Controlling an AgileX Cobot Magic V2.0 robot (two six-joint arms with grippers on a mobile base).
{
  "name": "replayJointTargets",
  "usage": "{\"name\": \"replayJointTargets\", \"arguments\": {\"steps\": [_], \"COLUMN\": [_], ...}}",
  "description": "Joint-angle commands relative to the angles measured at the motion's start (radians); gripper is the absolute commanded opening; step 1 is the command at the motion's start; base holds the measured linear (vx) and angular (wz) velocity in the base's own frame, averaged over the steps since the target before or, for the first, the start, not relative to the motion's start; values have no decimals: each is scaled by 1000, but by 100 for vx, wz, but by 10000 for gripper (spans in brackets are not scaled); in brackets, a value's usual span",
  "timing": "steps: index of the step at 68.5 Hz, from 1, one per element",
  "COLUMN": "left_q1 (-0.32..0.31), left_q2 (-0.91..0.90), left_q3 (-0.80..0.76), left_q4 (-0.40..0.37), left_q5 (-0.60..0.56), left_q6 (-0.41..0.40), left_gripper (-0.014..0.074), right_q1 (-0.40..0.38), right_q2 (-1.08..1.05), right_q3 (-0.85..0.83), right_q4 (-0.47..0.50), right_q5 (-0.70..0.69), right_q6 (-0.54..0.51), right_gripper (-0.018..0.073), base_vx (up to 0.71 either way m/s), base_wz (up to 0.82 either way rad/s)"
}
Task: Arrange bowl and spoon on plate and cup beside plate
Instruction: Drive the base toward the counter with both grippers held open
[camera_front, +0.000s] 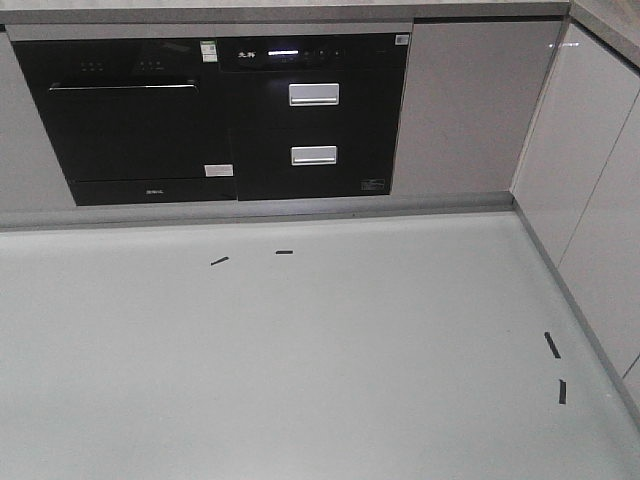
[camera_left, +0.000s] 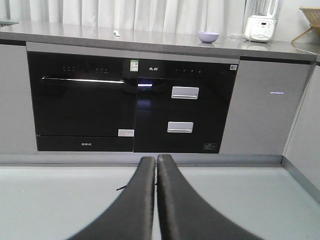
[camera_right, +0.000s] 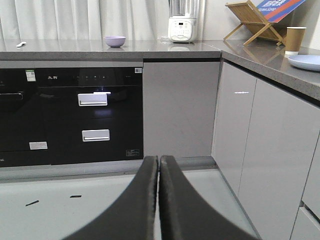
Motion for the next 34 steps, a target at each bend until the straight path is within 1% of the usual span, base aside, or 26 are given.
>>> {"name": "replayJointTargets", "arguments": {"steps": [1, 22, 34], "left_q1": [3, 3, 3], "left_q2": [-5, -5, -5], "left_q3": [-7, -7, -7], "left_q4": [-1, -1, -1], "left_q5": [-78, -78, -78], "left_q6": [-10, -10, -10], "left_gripper": [-6, -6, -6], "right_q1": [1, 1, 1], "right_q2": [-8, -8, -8], "right_q3": [4, 4, 4], "right_q4": [-10, -10, -10], "right_q5": [-71, -71, -71], "right_q6": [-6, -6, -6], "right_gripper": [-3, -3, -3], "base_vx": [10, 10, 6], "base_wz": [-3, -3, 12]}}
